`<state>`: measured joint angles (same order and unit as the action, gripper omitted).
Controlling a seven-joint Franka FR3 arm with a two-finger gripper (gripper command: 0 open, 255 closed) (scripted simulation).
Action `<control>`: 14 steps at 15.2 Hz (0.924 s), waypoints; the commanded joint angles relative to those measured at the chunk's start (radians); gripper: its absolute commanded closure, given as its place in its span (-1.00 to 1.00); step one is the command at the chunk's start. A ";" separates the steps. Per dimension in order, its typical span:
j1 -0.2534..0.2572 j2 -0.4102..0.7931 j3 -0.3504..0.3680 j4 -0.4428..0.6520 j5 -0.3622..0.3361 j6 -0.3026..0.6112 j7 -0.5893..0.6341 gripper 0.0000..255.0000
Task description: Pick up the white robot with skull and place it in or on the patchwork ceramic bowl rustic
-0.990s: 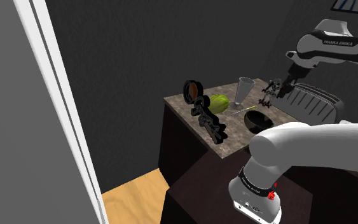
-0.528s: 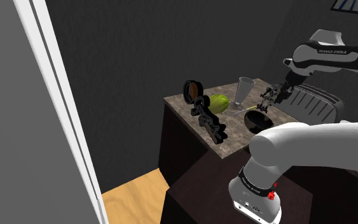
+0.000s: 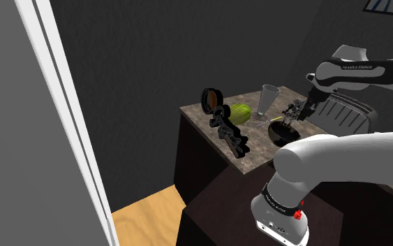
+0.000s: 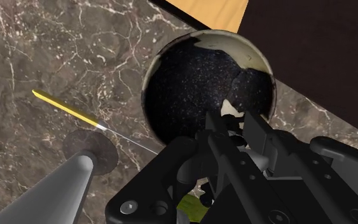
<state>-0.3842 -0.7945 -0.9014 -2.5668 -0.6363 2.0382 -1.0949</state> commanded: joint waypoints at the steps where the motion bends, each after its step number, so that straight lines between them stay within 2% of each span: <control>1: 0.001 0.010 -0.019 -0.019 -0.013 0.031 0.003 1.00; 9: 0.001 0.010 -0.019 -0.019 -0.013 0.031 0.003 1.00; 10: 0.001 0.010 -0.019 -0.019 -0.013 0.031 0.003 -1.00; 14: 0.002 0.010 -0.019 -0.019 -0.013 0.031 0.003 -1.00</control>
<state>-0.3827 -0.7841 -0.9208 -2.5856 -0.6492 2.0694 -1.0919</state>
